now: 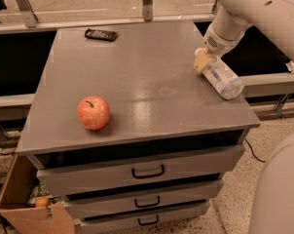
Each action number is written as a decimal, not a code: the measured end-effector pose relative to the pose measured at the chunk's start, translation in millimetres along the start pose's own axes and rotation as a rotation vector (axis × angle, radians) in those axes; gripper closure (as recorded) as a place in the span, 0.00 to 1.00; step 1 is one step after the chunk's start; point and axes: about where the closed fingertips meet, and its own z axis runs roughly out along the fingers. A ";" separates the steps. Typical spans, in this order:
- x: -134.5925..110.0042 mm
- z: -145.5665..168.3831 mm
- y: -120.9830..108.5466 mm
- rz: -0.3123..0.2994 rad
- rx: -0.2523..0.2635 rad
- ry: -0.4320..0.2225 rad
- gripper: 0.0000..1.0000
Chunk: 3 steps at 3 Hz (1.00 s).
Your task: Place blue plastic bottle upright
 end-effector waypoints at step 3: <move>-88.7 5.7 19.2 -0.182 -0.349 -0.480 1.00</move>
Offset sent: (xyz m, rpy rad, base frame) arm 0.0735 0.0833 0.0832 0.6144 -0.2858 0.5512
